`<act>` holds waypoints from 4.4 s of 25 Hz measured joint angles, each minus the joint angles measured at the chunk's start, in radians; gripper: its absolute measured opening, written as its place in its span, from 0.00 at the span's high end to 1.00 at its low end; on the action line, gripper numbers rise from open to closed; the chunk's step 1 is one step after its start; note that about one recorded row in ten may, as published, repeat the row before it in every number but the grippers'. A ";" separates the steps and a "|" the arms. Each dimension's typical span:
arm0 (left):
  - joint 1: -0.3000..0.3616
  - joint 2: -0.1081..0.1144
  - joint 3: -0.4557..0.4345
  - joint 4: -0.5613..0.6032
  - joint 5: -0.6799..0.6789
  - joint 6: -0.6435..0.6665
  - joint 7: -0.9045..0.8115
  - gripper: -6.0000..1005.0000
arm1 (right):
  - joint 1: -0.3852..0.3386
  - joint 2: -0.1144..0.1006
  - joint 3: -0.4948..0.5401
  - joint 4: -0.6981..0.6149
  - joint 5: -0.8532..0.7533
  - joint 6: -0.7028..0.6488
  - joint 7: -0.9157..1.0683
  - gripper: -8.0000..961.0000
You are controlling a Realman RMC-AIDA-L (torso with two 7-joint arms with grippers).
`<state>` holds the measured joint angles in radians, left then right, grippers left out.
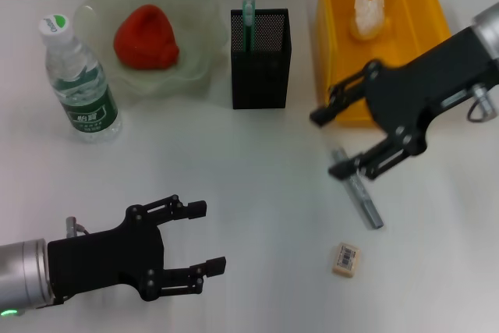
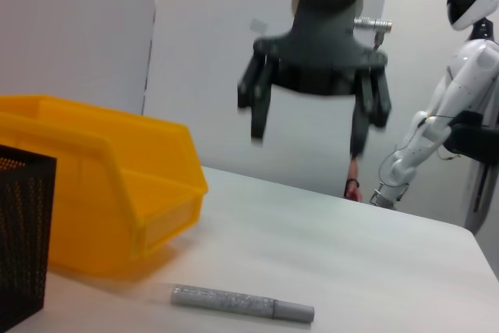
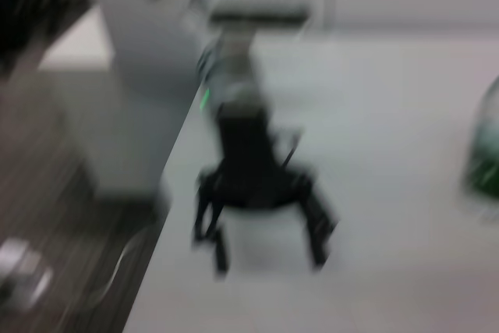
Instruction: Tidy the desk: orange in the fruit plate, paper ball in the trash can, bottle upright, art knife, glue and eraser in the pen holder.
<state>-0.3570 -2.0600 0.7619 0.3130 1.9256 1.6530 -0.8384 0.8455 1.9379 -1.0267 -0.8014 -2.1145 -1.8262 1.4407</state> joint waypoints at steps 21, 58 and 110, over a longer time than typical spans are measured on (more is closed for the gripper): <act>-0.019 0.000 0.010 0.012 0.004 -0.006 -0.039 0.16 | 0.138 0.147 -0.391 -0.110 -0.357 0.000 -0.174 0.23; -0.008 0.001 0.008 0.011 0.003 0.004 -0.070 0.16 | 0.119 0.154 -0.791 -0.151 -0.302 0.151 -0.198 0.40; 0.009 0.003 0.008 0.011 0.003 0.042 -0.070 0.16 | 0.104 0.146 -0.655 -0.196 -0.275 0.132 -0.158 0.73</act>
<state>-0.3475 -2.0571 0.7701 0.3237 1.9282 1.6953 -0.9081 0.9493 2.0836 -1.6816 -0.9976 -2.3893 -1.6938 1.2824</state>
